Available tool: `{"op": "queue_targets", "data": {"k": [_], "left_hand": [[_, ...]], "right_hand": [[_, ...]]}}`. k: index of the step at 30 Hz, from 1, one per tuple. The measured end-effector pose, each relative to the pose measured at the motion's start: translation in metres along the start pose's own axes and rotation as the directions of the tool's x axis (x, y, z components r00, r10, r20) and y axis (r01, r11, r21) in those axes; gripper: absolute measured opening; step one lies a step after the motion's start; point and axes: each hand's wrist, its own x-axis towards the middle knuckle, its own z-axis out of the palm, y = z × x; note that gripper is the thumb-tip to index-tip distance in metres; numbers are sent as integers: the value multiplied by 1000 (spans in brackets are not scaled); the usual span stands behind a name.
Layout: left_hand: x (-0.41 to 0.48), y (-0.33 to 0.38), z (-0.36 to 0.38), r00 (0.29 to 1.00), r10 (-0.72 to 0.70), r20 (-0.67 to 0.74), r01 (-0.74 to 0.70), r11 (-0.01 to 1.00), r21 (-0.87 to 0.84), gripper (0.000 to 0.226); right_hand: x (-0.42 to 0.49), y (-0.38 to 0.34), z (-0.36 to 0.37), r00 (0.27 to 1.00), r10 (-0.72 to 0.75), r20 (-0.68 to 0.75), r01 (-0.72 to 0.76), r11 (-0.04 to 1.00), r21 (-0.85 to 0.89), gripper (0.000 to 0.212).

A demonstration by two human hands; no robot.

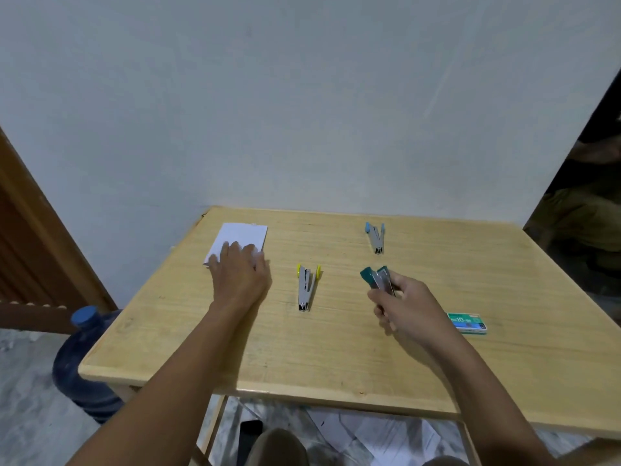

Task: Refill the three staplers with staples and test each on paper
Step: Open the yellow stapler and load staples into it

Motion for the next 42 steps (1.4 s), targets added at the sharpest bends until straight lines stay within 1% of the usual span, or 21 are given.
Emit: {"op": "queue_targets", "data": {"k": [1,3,4,5,7,9,11,17,21,23,25,27,30,33,34,36,37,38,39,41,42], "left_hand": [[-8,5,2,1000,29,-3,-29,998,-49,39],[-32,25,4,995,87,57,-75,981,-180,64],[-44,36,6,987,120,109,-93,968,-232,73],[-55,45,8,974,174,145,-134,959,-251,76],[-70,54,10,948,278,156,-241,945,-219,72],[-68,54,9,947,298,123,-268,940,-213,60],[-63,51,10,950,295,102,-271,942,-200,51],[-56,49,20,940,324,110,-301,936,-183,50],[-56,49,18,938,335,87,-314,930,-189,40],[-56,50,17,937,338,91,-316,929,-193,40],[-56,49,17,936,338,98,-315,929,-196,40],[-56,50,16,935,340,97,-317,927,-198,40],[-56,51,15,934,340,108,-314,927,-207,39],[-57,52,11,936,337,105,-307,923,-231,37],[-57,53,11,937,333,104,-299,921,-250,39],[-57,54,8,948,299,107,-255,918,-303,45],[-57,55,7,956,279,88,-238,917,-321,43],[-57,55,7,964,259,52,-230,919,-322,36],[-56,54,8,973,232,21,-214,929,-303,27],[-55,53,10,985,171,23,-161,957,-241,20],[-55,52,12,987,159,32,-150,967,-205,22]], "right_hand": [[12,1,2,1000,-11,-14,10,999,-52,5],[44,4,8,998,-30,-63,20,988,-153,17],[63,5,11,994,-40,-98,17,974,-225,20],[80,4,15,990,-53,-129,9,947,-322,23],[111,-4,26,980,-90,-175,-11,863,-506,25],[136,-8,36,973,-113,-203,-42,772,-634,25],[156,-9,44,968,-124,-218,-63,722,-689,25],[191,-10,49,948,-165,-272,-96,668,-738,15],[195,-13,52,948,-153,-279,-121,636,-762,24],[191,-12,54,953,-145,-267,-110,655,-748,24],[186,-8,52,959,-141,-246,-80,697,-713,20],[180,-3,50,966,-151,-208,-25,748,-663,19],[174,3,48,967,-187,-170,51,803,-594,11],[174,5,49,958,-205,-199,56,818,-573,21],[175,4,49,956,-207,-208,55,822,-567,20],[175,1,48,956,-197,-217,52,842,-537,11],[172,-1,48,953,-195,-233,53,862,-504,16],[166,-4,49,946,-202,-252,64,883,-466,26],[158,-7,51,938,-213,-272,78,898,-434,31],[142,-12,55,940,-201,-276,66,899,-432,29],[134,-12,57,957,-157,-245,31,893,-449,34]]}}
